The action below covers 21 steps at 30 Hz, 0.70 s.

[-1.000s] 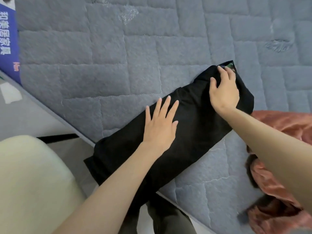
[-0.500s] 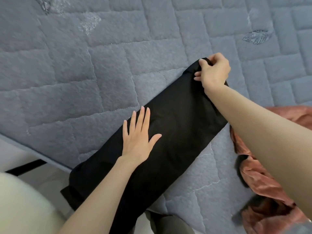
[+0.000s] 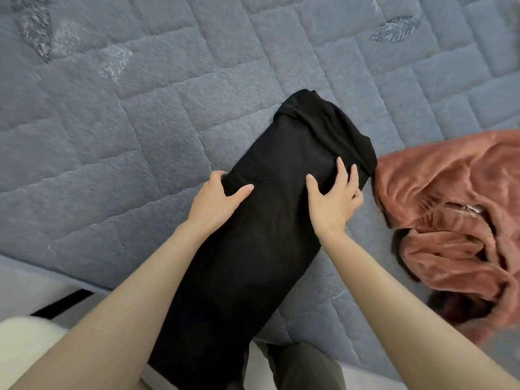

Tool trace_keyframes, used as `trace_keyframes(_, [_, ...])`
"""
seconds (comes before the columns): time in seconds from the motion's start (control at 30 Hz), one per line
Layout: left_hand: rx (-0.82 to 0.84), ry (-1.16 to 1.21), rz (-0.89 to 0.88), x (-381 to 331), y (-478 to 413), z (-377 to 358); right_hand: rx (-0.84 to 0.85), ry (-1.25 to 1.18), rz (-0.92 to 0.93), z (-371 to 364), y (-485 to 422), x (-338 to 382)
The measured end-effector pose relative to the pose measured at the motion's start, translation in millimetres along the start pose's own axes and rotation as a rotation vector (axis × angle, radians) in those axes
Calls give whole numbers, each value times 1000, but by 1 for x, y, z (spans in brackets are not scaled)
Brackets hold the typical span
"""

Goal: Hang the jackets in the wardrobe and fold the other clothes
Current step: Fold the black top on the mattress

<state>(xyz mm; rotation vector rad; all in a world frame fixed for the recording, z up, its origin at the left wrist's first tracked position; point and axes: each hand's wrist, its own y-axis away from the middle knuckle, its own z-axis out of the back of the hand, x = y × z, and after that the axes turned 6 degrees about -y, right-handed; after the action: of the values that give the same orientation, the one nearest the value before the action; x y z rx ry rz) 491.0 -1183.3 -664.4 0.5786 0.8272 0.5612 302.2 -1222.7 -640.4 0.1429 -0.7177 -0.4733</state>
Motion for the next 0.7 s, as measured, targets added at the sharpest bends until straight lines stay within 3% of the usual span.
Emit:
trace_keyframes(0.1, [30,-3,15,-2,-2,3,-21,-352,-453,4,27,-31])
trace_keyframes(0.2, [97,8,32,-4,-7,5,158,-718,-684,5,44,-53])
trace_keyframes(0.3, [154,116,67,-3,-5,7,410,-776,-658,9,48,-61])
trace_keyframes(0.4, [226,180,138,-3,6,7,718,-850,-735,19,51,-59])
trace_keyframes(0.47, [267,203,176,-6,17,13,839,-857,-768,28,54,-56])
trace_keyframes(0.6, [259,275,181,-26,46,42,804,-862,-680,61,58,-40])
trace_keyframes(0.7, [236,395,78,-57,71,58,722,-864,-534,103,46,-13])
